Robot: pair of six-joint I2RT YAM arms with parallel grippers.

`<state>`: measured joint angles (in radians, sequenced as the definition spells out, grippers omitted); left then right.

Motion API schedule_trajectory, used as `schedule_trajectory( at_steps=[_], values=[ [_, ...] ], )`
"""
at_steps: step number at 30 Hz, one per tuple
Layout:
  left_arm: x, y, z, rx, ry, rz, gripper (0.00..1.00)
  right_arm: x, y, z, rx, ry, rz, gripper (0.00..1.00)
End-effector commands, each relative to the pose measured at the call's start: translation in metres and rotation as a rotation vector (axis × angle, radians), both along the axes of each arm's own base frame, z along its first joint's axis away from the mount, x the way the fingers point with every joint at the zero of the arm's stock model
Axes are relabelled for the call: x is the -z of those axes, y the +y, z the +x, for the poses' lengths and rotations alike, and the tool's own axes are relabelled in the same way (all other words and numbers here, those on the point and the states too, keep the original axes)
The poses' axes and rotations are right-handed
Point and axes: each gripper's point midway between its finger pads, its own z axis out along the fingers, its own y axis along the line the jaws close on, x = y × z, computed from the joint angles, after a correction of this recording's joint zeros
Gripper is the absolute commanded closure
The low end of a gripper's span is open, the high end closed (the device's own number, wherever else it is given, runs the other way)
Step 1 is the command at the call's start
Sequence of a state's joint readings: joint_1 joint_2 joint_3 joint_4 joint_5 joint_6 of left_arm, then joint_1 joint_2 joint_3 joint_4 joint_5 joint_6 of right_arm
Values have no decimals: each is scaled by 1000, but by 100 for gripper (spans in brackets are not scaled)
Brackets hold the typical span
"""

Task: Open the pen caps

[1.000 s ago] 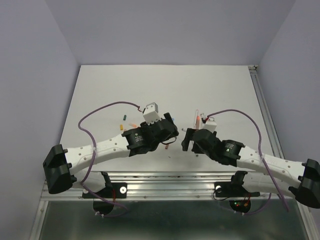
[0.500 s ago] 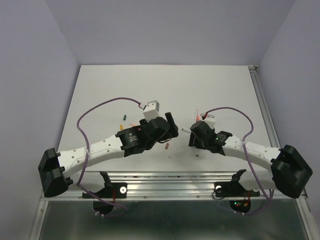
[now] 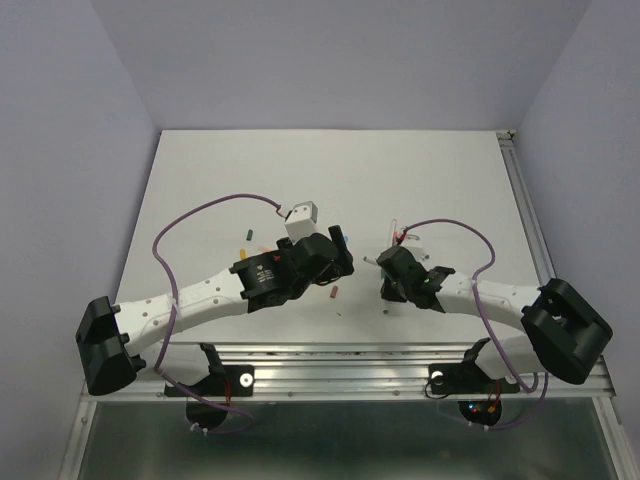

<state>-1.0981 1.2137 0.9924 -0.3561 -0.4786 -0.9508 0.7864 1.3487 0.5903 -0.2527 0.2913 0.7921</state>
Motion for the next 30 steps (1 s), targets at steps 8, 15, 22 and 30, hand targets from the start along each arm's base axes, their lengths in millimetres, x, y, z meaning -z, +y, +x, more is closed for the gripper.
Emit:
schedule_trajectory(
  at_steps=[8, 15, 22, 30],
  values=[
    [-5, -8, 6, -18, 1, -43, 1, -13, 2, -33, -78, 35, 123, 99],
    [-2, -35, 1, 62, 35, -103, 1, -75, 42, -43, -344, -130, 380, 99],
    [-13, -58, -1, 84, 41, -267, 1, -133, 58, -40, -408, -296, 540, 99],
    [-12, -64, 3, 64, 46, -297, 10, -169, 72, -42, -442, -361, 674, 99]
  ],
)
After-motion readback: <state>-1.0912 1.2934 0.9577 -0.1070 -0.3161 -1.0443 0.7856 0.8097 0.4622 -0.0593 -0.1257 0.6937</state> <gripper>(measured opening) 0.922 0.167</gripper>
